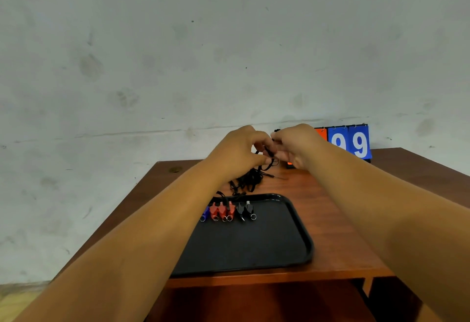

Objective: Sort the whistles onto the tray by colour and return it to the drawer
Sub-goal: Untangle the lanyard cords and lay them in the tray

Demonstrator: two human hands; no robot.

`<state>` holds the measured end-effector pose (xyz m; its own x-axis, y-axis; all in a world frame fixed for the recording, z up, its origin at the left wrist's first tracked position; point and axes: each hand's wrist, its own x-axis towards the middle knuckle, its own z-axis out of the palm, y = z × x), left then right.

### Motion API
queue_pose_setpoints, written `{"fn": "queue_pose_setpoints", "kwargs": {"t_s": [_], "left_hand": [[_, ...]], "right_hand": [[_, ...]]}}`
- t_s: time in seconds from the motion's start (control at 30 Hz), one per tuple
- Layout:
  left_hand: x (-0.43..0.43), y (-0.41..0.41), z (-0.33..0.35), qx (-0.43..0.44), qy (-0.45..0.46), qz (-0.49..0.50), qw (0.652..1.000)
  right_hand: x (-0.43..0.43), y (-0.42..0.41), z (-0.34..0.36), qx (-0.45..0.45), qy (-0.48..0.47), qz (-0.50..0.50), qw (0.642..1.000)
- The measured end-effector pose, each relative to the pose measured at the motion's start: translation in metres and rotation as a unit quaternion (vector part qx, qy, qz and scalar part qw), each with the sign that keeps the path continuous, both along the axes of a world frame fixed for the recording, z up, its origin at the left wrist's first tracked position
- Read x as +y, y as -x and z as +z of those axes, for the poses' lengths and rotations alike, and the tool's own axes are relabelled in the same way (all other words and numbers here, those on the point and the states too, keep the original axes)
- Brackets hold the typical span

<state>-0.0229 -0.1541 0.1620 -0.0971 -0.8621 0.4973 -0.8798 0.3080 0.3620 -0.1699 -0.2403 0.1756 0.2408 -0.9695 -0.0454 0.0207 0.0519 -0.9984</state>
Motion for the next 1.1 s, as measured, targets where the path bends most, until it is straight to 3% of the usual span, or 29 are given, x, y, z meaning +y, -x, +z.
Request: {"fn": "queue_pose_setpoints", "kwargs": {"t_s": [0.37,0.93,1.1], "left_hand": [[-0.011,-0.005,0.001,-0.053,0.01,0.004,0.999],[-0.018,-0.004,-0.004,-0.031,-0.013,0.003,0.999],[-0.017,-0.005,-0.009,-0.042,-0.034,-0.024,0.998]], "right_hand": [[-0.014,0.005,-0.018,-0.013,-0.054,0.03,0.998],[-0.016,0.017,-0.033,-0.124,-0.147,0.091,0.977],[-0.005,0.017,-0.032,-0.11,-0.178,0.109,0.972]]}}
